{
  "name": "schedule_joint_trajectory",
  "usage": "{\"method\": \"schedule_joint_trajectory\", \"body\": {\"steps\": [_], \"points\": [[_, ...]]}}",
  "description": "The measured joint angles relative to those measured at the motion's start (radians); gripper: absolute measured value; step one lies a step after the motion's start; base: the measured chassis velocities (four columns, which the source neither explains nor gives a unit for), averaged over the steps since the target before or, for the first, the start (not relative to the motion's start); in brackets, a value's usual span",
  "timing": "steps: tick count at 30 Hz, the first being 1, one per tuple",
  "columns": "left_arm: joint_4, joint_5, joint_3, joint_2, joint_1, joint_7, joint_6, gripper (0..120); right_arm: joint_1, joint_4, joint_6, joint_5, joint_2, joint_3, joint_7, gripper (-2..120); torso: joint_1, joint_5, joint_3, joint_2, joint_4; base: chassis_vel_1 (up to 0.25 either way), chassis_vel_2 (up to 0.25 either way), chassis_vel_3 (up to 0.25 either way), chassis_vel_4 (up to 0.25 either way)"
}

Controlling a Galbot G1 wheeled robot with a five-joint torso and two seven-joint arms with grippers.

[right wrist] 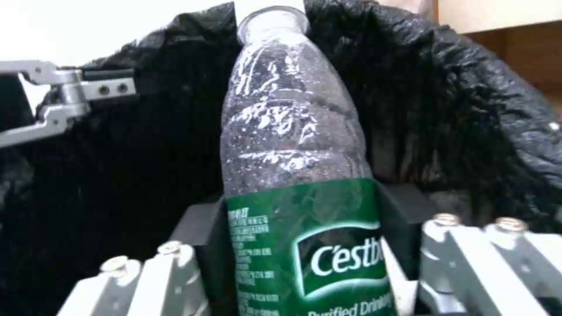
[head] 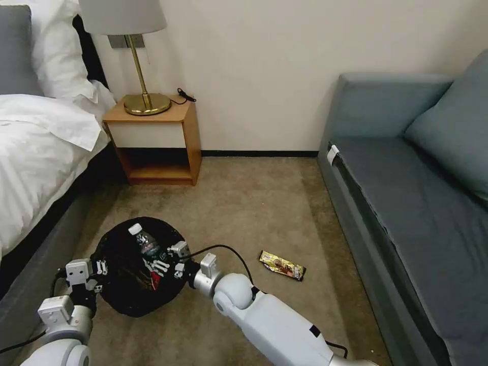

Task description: Pick up the trash bin, then pick up the garbage on the floor and place it into the trash bin.

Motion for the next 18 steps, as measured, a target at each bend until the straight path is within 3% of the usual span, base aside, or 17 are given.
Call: {"method": "schedule_joint_trajectory", "body": {"steps": [11, 18], "points": [[0.027, 0.002, 0.0, 0.002, -0.005, 0.001, -0.003, 4, 0.006, 0.008, 0.006, -0.038, -0.009, 0.002, 0.009, 97, 0.0, 0.0, 0.0, 0.0, 0.0002, 0.0, 0.0, 0.0, 0.0], [0.04, -0.004, -0.01, 0.014, -0.007, 0.001, -0.007, 4, 0.043, 0.023, -0.029, -0.044, -0.054, 0.038, 0.041, 100, 0.0, 0.0001, 0.0, 0.0, 0.0002, 0.0, 0.0, 0.0, 0.0]]}}
